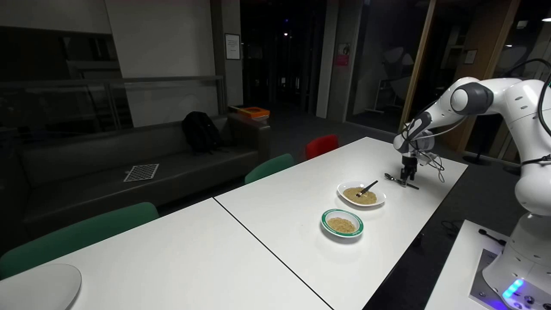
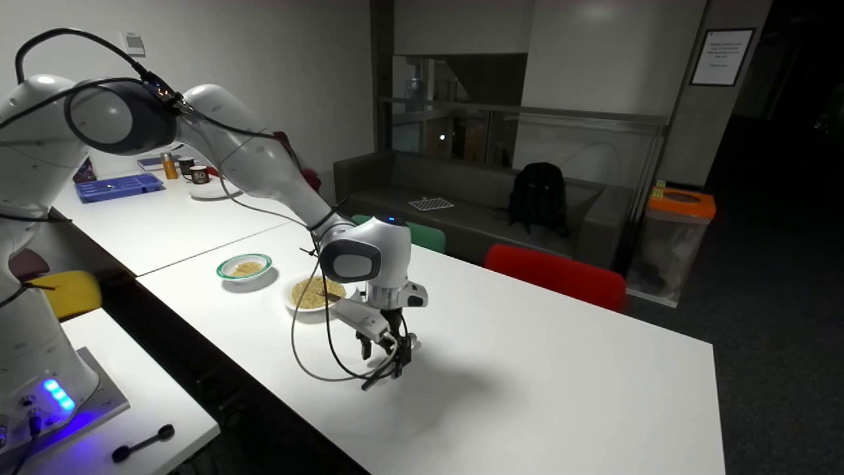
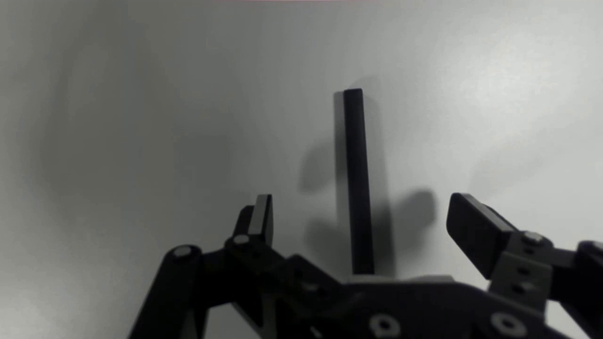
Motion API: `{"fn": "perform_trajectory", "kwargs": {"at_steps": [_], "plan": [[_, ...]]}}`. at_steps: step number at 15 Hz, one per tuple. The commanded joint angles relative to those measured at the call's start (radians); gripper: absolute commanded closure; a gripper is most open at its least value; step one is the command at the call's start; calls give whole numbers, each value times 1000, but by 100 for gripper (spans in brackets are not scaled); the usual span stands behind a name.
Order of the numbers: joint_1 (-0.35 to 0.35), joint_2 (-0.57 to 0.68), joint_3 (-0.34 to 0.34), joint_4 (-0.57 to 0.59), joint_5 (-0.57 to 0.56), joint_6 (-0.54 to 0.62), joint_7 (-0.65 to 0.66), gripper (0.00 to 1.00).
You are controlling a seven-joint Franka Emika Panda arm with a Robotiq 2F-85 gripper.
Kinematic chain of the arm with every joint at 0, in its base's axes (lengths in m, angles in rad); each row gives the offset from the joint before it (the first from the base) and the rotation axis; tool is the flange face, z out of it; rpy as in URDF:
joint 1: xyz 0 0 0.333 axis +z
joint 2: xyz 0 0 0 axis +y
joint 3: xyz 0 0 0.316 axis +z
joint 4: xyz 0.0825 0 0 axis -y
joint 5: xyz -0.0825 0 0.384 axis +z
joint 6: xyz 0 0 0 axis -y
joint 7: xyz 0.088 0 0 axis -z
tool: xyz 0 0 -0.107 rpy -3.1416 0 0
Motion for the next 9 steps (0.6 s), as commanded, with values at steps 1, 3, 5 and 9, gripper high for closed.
{"fn": "perform_trajectory", "kwargs": {"at_steps": [1, 3, 5, 9], "plan": [[-7, -15, 3, -33, -23, 40, 14, 0], [-6, -15, 3, -34, -25, 39, 16, 0], [-5, -15, 2, -36, -26, 42, 16, 0], [-6, -14, 2, -35, -29, 44, 14, 32]]}}
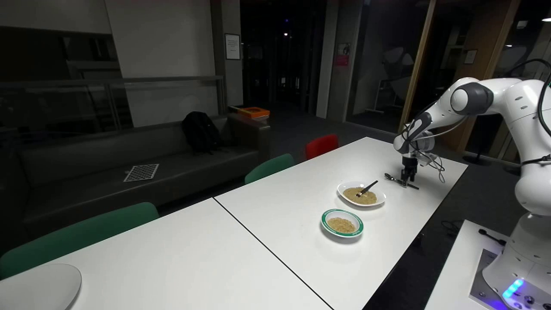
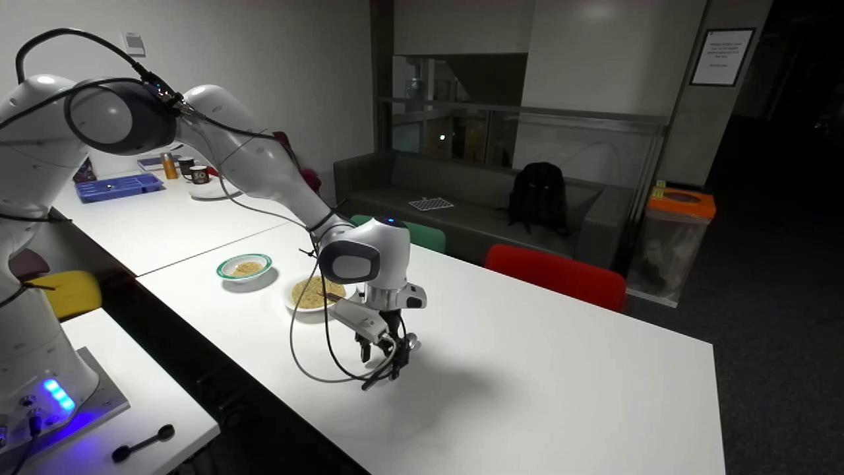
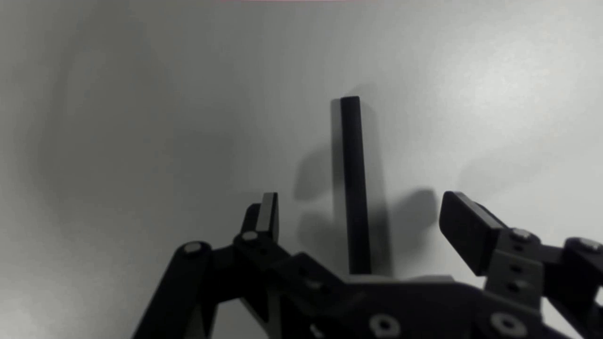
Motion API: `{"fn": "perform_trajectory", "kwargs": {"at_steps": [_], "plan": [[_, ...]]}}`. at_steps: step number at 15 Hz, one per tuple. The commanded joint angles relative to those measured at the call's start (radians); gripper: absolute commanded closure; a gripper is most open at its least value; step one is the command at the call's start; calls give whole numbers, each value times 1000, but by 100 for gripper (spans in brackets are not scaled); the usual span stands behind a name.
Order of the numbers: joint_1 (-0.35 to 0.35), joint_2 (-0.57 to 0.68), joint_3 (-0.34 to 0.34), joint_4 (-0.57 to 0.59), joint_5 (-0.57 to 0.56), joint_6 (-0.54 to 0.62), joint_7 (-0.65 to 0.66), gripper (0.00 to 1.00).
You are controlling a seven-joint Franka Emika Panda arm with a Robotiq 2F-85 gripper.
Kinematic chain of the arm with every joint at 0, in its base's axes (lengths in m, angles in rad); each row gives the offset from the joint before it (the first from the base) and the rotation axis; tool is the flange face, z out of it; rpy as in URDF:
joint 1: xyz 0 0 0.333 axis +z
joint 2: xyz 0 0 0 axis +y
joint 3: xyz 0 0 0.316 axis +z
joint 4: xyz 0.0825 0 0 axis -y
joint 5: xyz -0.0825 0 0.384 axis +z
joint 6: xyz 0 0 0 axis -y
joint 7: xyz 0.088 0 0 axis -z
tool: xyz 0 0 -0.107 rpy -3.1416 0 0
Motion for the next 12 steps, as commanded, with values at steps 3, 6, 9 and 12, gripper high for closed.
{"fn": "perform_trajectory", "kwargs": {"at_steps": [3, 6, 9, 12], "plan": [[-2, -10, -1, -25, -30, 43, 19, 51], [0, -11, -2, -26, -35, 44, 21, 77], [3, -13, -4, -26, -43, 44, 21, 100], [5, -14, -5, -27, -52, 43, 23, 97]]}}
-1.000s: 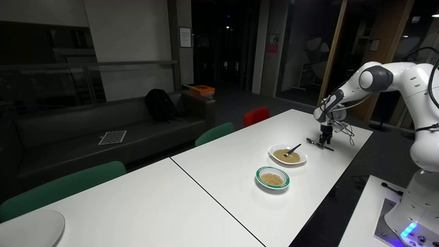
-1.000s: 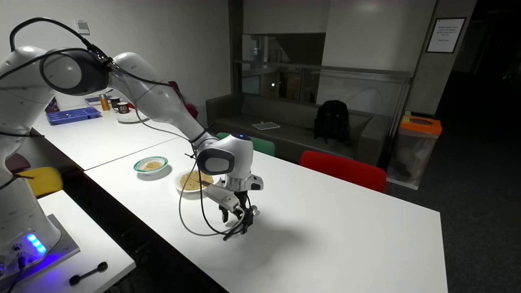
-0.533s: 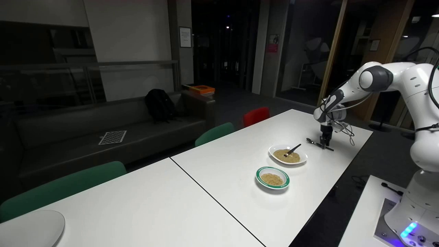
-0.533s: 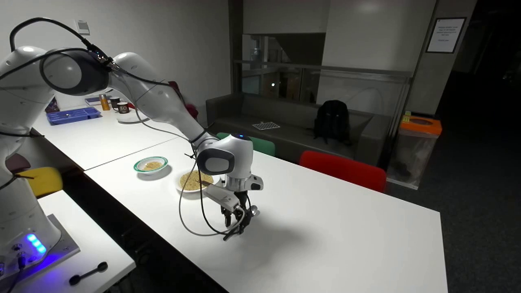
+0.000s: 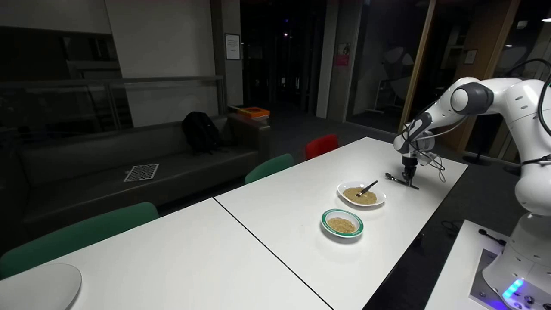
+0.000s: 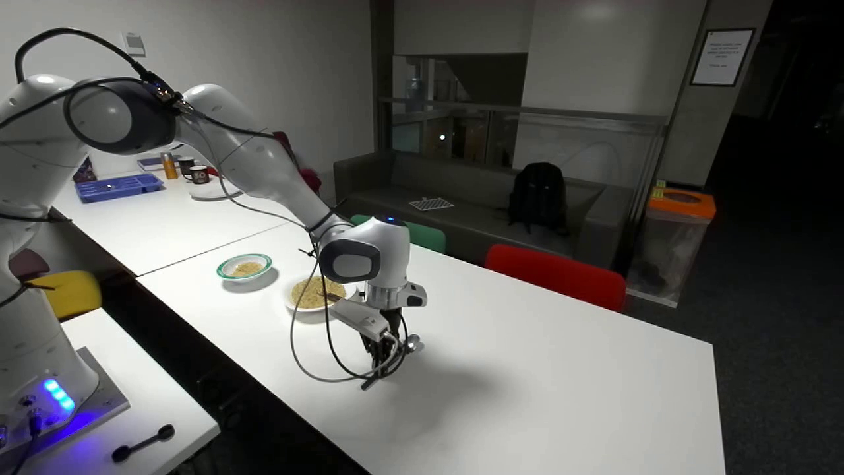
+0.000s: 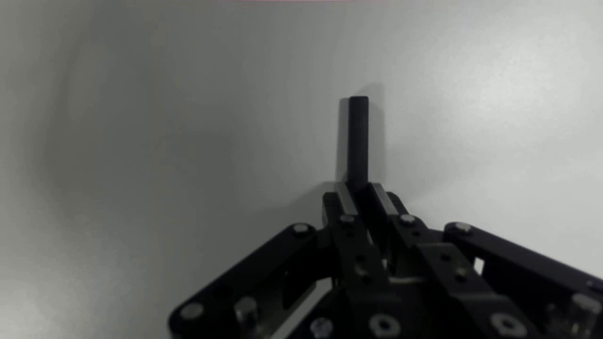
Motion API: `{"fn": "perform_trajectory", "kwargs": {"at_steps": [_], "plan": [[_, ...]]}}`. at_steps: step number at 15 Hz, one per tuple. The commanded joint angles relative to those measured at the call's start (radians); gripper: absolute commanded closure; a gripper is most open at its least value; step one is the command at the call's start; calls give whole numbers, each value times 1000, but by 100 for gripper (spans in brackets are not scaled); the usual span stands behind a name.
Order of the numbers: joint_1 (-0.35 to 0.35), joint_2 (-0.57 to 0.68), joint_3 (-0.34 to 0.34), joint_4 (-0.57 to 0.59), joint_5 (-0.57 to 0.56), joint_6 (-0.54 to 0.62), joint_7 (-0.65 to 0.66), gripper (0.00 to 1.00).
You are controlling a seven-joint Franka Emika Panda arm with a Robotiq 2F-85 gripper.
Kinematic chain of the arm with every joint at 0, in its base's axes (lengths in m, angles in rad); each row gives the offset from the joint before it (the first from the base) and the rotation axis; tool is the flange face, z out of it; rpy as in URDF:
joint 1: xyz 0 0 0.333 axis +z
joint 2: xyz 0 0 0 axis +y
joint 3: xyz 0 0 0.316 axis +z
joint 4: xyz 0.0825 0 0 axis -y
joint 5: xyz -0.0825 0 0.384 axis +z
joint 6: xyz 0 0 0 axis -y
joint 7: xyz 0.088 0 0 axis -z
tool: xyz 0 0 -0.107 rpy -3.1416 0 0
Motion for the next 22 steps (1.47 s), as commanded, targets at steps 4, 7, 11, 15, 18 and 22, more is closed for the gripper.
{"fn": "perform_trajectory", "kwargs": {"at_steps": [4, 7, 11, 15, 18, 22], "plan": [[12, -29, -9, -43, -44, 45, 25, 97], [18, -54, -11, -68, -58, 62, 21, 97], [29, -91, -15, -101, -75, 89, 24, 97], [69, -166, -46, -154, -118, 75, 52, 97], [121, -235, -93, -196, -193, 41, 112, 97], [206, -330, -158, -251, -356, -49, 229, 97]]}}
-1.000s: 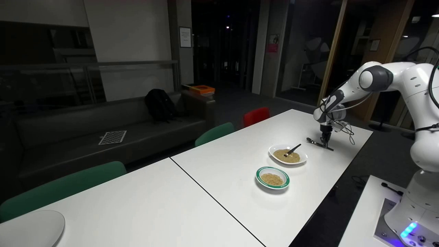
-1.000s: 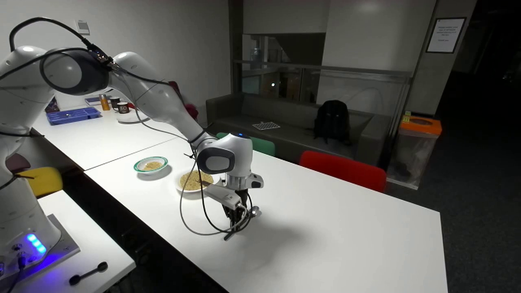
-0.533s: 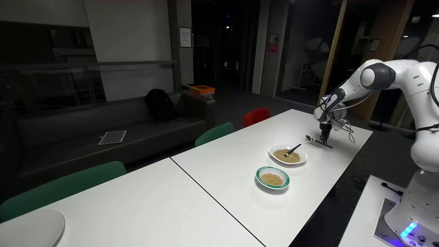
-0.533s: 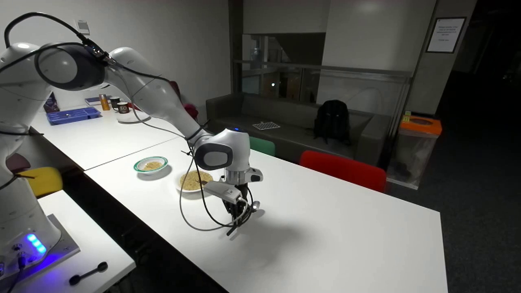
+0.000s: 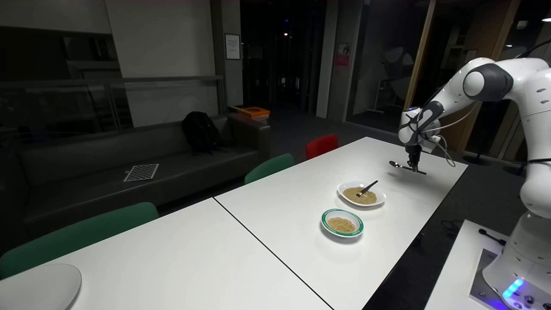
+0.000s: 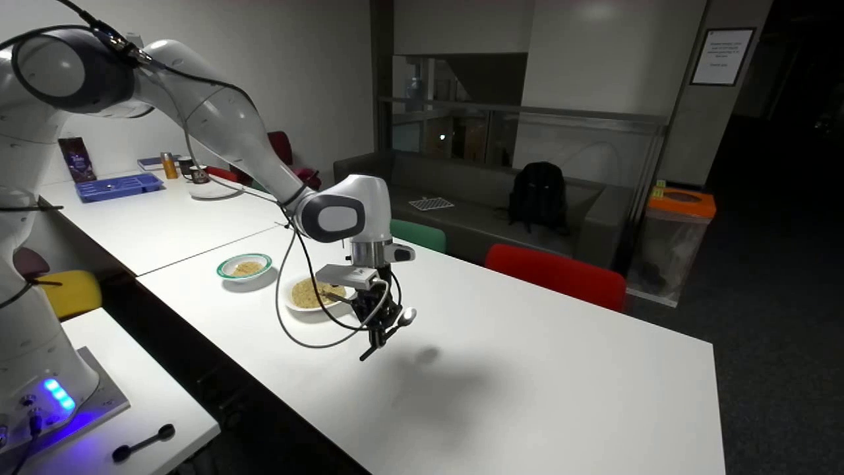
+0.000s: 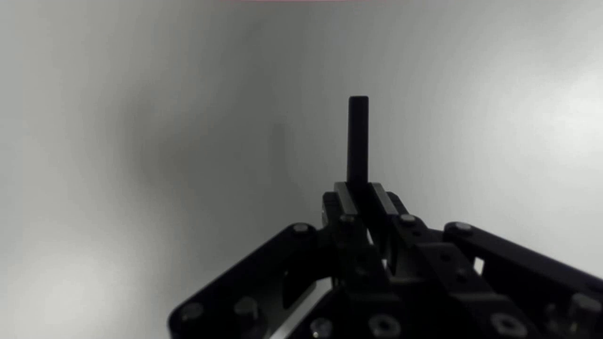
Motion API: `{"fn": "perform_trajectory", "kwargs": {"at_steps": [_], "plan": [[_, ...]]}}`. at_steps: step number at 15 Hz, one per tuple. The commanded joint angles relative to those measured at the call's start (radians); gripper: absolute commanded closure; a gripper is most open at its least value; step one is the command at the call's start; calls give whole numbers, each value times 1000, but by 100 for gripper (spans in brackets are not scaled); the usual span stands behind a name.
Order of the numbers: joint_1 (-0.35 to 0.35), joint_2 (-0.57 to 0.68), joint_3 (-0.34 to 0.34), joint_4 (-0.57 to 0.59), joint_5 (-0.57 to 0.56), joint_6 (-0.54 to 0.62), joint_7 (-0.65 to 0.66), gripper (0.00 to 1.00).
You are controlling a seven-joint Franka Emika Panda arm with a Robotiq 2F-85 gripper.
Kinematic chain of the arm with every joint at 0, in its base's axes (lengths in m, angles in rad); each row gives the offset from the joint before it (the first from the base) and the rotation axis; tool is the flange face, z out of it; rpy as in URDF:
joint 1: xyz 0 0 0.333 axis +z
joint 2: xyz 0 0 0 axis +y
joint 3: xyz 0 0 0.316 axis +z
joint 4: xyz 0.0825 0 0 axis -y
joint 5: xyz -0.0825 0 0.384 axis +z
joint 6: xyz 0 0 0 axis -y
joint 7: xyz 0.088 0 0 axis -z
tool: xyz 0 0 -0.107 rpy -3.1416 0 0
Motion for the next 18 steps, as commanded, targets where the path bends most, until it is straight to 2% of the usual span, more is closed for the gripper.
{"fn": "perform_trajectory", "kwargs": {"at_steps": [1, 5, 8, 13, 18], "plan": [[89, -137, -63, -102, -158, -96, 116, 97], [158, -211, -62, -136, -306, -247, 211, 97], [196, -244, -34, -151, -366, -350, 265, 97], [241, -264, 26, -159, -404, -472, 326, 97], [280, -258, 87, -159, -408, -540, 354, 97]]}}
